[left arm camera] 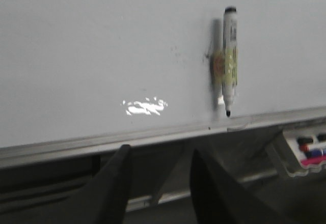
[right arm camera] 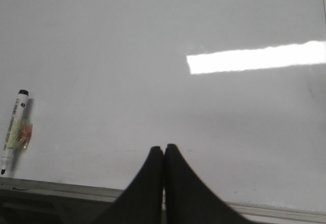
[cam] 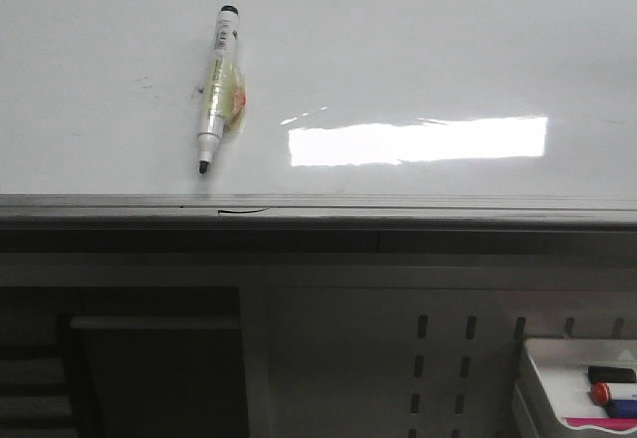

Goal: Write number 4 on whiteboard

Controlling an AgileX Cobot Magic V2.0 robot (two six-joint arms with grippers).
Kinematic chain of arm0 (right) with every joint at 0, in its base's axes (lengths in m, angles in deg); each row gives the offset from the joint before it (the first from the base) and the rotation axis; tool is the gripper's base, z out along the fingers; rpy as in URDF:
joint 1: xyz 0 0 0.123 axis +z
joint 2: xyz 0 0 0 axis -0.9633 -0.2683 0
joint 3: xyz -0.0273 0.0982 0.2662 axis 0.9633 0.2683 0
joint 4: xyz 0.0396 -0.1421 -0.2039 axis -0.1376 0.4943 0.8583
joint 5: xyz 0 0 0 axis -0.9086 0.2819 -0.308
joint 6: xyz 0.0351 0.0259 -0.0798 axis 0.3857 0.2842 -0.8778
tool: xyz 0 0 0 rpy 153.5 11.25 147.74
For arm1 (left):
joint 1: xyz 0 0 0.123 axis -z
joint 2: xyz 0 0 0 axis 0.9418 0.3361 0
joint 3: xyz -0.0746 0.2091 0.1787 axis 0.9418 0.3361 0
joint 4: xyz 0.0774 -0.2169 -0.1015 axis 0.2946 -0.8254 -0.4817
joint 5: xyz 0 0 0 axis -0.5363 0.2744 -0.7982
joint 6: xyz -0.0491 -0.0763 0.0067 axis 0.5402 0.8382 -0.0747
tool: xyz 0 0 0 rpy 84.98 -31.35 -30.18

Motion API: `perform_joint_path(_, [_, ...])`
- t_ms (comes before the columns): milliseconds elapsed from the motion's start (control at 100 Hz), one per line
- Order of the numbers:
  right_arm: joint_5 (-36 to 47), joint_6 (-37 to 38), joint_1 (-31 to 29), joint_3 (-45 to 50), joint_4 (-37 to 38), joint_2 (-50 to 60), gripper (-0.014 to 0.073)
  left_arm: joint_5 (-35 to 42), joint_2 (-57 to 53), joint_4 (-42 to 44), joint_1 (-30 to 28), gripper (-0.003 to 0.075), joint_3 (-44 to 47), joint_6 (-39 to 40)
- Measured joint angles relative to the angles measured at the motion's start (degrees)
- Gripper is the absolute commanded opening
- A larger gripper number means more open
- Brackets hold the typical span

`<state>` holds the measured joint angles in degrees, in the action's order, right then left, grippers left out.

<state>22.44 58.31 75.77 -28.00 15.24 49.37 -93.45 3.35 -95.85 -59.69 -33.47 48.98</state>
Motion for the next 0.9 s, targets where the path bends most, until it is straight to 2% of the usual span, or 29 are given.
perform_joint_path(120, [-2.29,-0.11,0.00,-1.16,0.00,-2.15,0.0382,-3.50,7.35,-3.46,2.85,0.0387,-3.01,-4.99])
perform_joint_path(170, [-2.95,-0.11,0.00,-1.51,0.00,-2.88,0.0456,-3.56,9.75,-5.08,5.28,0.0387,-3.90,-6.10])
perform_joint_path(220, [-3.20,-0.11,0.00,-1.76,0.00,-3.47,0.0490,-2.99,11.98,-6.11,7.71,0.0387,-4.73,-6.75])
perform_joint_path(450, [-3.20,-0.15,0.58,-1.76,0.04,-4.33,0.0489,7.35,21.81,-8.23,19.21,0.0386,-6.99,-7.35])
perform_joint_path(570, [-3.20,-0.15,0.82,-1.76,0.04,-4.33,0.0489,13.32,26.60,-10.02,23.05,0.0386,-8.08,-7.35])
perform_joint_path(900, [-3.20,-0.15,0.82,-1.76,0.04,-4.33,0.0489,20.32,38.77,-13.04,24.89,0.0386,-12.34,-7.43])
